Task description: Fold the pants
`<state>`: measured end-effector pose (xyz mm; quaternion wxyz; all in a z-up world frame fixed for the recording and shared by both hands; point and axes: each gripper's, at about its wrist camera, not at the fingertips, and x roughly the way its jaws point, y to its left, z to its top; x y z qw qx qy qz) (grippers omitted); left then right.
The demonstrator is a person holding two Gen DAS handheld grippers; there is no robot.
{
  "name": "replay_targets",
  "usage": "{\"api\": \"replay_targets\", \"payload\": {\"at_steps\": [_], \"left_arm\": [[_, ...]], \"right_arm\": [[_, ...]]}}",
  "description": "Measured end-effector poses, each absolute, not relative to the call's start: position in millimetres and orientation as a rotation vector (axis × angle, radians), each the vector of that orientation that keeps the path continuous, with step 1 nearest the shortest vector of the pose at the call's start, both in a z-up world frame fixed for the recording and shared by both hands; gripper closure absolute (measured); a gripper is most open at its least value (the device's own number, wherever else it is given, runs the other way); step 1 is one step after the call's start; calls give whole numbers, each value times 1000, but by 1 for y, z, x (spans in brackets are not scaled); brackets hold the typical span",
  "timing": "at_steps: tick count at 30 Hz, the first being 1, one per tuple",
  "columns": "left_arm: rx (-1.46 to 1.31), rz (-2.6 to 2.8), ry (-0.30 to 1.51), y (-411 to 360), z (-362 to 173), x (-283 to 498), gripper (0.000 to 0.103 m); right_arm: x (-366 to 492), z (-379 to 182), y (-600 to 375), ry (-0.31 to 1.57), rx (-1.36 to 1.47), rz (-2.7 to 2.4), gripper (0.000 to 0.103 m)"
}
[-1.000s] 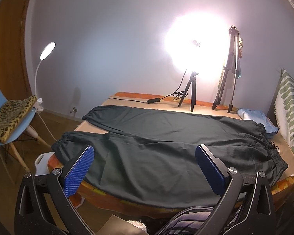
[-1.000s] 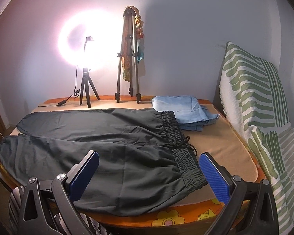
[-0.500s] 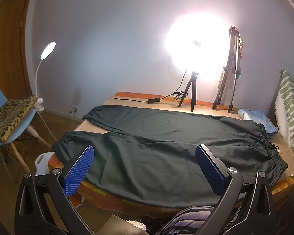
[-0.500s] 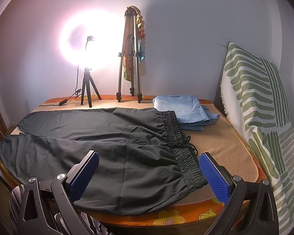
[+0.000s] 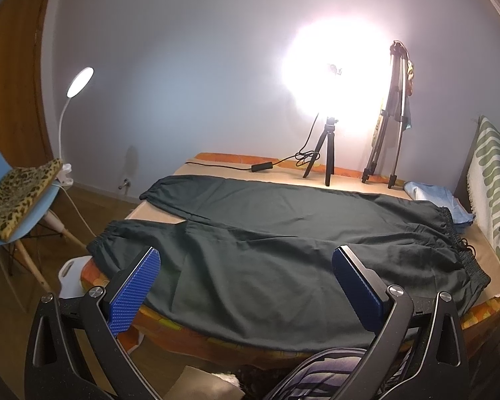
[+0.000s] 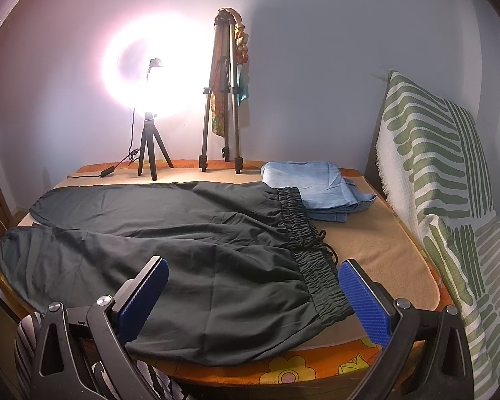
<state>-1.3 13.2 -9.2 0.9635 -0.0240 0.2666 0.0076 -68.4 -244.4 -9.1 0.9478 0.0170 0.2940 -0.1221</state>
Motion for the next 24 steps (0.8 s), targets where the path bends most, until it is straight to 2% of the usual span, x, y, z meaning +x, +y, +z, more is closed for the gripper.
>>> {"api": "replay_targets", "payload": {"at_steps": [17,19,21,24], "left_arm": [[-62,10,609,26,-23,7,1],[-78,2,630,31,-28,7,10],[-114,1,658,41,-34,10,22],[-159,-8,668,56,-45,10,28]], "right_arm": [[-61,-17,-240,598,-26,-178,0],[-59,-19,-237,599,-46,-142,0],[-57,-22,-234,605,-80,-115,0],[-53,-29,-228,626,-151,-79,1]]}}
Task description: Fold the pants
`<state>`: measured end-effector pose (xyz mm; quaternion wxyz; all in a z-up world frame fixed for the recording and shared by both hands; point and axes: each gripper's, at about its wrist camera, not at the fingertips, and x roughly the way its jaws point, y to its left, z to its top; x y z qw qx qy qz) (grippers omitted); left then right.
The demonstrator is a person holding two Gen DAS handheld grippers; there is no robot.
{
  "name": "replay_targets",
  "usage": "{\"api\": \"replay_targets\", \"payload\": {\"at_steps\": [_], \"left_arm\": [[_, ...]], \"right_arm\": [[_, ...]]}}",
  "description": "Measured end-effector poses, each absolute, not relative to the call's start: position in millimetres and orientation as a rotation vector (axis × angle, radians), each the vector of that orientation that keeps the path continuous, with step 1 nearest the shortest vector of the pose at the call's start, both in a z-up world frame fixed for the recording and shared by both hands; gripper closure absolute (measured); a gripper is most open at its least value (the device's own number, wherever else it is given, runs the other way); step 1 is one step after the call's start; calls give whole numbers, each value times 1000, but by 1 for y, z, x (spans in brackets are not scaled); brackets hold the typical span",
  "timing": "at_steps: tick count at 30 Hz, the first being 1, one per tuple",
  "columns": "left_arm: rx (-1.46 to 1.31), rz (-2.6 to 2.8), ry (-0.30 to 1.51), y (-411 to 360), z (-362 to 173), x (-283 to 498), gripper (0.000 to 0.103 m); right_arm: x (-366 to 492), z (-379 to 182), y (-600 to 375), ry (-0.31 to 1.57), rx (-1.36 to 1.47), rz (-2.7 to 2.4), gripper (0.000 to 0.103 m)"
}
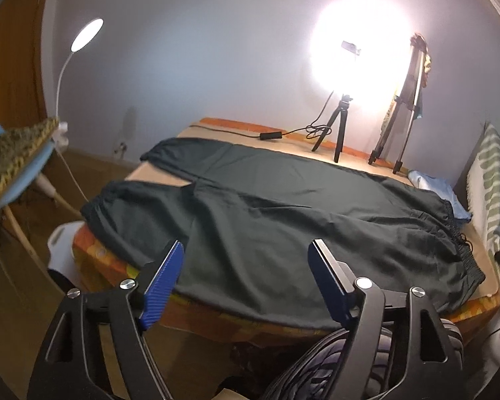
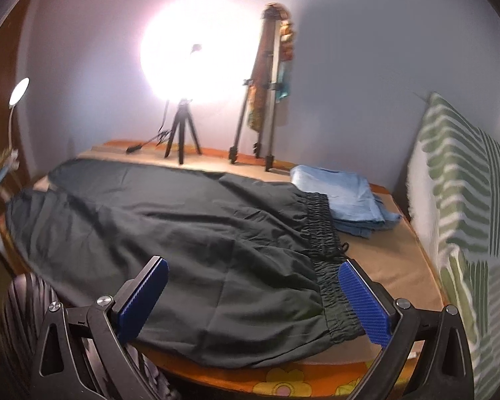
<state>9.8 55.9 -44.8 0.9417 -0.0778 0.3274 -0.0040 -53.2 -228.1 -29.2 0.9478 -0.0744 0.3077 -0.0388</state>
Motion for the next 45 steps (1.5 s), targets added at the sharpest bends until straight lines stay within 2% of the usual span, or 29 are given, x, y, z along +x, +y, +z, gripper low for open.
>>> {"api": "replay_targets", "payload": {"at_steps": [1,3,5,8,11,14,21,34,37,39,41,43,45], "left_arm": [[-169,-11,673,61,-48,10,31],[-166,-6,687,66,-54,10,43],[-149,7,697,71,-59,11,49],[-151,19,713,80,-64,13,52],[-160,19,724,91,-69,15,63],[-155,24,729,99,-74,19,67],[-154,33,745,111,-86,29,68],[-212,69,777,138,-104,40,68],[-245,86,780,152,-108,42,68],[-254,103,779,161,-111,42,67],[-260,123,780,169,-113,43,67],[-269,135,785,176,-115,43,61],[-276,141,785,181,-117,43,49]], "right_arm": [[-52,-32,-226,631,-173,-69,1],[-51,-35,-224,641,-200,-53,6],[-48,-39,-222,658,-223,-21,11],[-44,-46,-215,684,-270,37,17],[-39,-54,-207,724,-318,106,26],[-37,-67,-198,766,-370,193,34],[-45,-113,-190,907,-458,340,52],[-33,-155,-161,990,-567,429,55],[-29,-155,-158,999,-573,447,65],[-27,-155,-155,1009,-577,457,77],[-24,-154,-153,1016,-583,460,83],[-22,-151,-151,1009,-594,452,88],[-18,-145,-151,997,-593,440,92]]}}
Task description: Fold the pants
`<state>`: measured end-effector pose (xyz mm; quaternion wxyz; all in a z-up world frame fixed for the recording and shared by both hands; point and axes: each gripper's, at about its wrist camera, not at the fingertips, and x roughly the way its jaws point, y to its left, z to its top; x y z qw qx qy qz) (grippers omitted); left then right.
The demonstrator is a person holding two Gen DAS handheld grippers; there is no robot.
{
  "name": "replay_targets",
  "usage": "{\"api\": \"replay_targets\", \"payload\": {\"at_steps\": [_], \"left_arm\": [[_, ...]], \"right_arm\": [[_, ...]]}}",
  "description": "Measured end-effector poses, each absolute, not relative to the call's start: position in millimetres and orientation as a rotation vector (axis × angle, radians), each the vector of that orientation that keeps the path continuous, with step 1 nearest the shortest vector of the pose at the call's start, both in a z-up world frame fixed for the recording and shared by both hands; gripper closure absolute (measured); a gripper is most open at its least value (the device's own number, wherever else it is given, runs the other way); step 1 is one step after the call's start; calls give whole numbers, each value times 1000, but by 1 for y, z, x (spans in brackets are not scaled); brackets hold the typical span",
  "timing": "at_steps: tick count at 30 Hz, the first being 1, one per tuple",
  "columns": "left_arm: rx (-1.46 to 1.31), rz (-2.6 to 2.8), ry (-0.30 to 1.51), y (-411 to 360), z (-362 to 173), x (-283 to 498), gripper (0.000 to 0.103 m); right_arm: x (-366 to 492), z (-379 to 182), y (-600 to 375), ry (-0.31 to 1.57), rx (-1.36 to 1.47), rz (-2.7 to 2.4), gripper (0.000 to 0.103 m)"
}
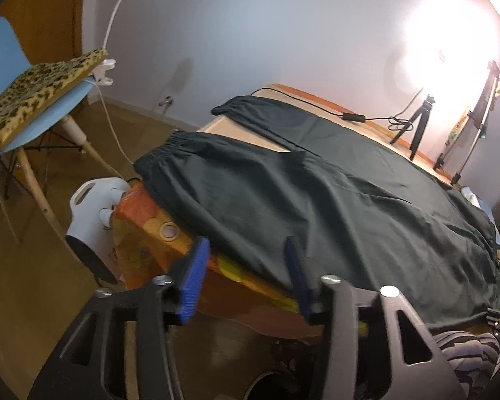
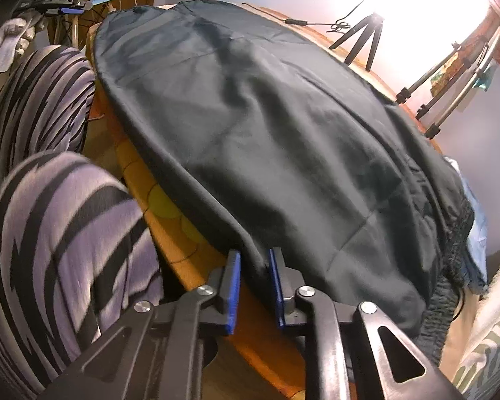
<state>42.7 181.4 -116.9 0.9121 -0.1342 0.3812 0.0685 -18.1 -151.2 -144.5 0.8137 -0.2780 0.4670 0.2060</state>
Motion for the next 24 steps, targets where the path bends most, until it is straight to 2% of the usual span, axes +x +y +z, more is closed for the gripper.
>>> {"api": "replay_targets", "payload": {"at_steps": [4,6,16,24], "left_arm": [[-303,161,786,195,-121,45,47],[-324,174,789,204,-123,48,43],[-453,281,798,274,-145,88,43],[-535,298,834,299,-166,116,43]], "right_arm": [[-6,-131,-153,969,-576,414,96],[-1,-124,-152,955,-585,401,97],[20,-99,-145,927,-637,369,98],[51,-88,-136,924,-696,350,98]]}}
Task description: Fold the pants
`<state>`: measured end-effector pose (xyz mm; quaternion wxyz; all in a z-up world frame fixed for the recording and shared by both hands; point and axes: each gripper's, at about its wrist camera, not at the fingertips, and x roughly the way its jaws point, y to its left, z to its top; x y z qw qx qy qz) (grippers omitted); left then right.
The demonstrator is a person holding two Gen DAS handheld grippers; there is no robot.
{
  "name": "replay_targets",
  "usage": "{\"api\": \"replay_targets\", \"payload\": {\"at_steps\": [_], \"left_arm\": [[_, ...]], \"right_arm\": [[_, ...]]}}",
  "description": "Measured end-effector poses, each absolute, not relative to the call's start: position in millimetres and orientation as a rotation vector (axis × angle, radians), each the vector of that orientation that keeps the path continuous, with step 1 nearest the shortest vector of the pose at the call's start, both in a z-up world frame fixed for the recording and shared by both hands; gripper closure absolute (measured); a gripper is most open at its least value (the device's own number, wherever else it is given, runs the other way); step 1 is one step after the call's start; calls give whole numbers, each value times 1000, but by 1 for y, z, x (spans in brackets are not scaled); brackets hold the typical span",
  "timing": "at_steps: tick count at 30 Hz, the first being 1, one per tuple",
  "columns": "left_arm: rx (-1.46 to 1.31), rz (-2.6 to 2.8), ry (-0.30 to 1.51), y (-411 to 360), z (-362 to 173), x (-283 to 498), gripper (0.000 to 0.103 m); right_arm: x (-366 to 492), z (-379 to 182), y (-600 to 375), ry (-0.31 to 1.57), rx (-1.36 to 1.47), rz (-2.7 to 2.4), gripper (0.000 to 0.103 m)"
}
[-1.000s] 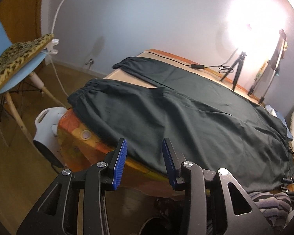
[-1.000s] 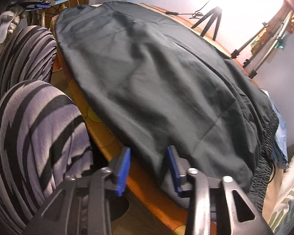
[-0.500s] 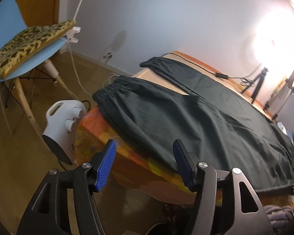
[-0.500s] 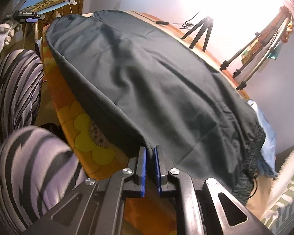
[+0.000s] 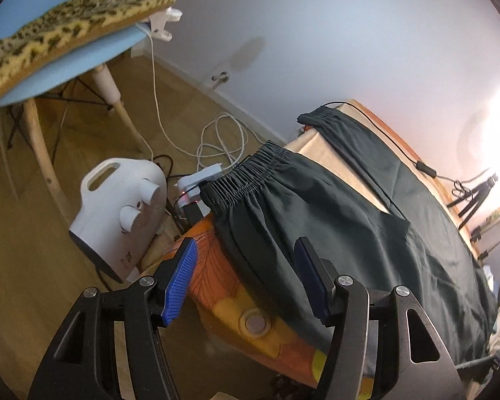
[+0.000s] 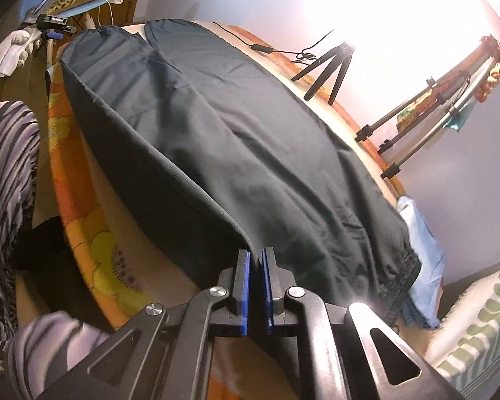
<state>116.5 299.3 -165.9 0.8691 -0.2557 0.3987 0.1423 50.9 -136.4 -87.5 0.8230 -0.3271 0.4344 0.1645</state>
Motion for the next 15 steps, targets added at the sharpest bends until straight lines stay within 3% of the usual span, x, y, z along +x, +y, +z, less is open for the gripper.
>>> {"api": "replay_targets", "payload": {"at_steps": [5,10,13,15], "left_arm": [[-535,301,856,298,-176,129,43],[-513,334,860,297,-184,137,53],[-487,352,853,296,-184,141,70],[-465,362,848,295,-184,143,90]], "right_arm": [[65,-83,-133,917,-715,347,98],[74,-82,-130,917,-726,346,98],[76,-79,-130,908,-726,340,99],[77,-77,-130,903,-721,337,99]]}}
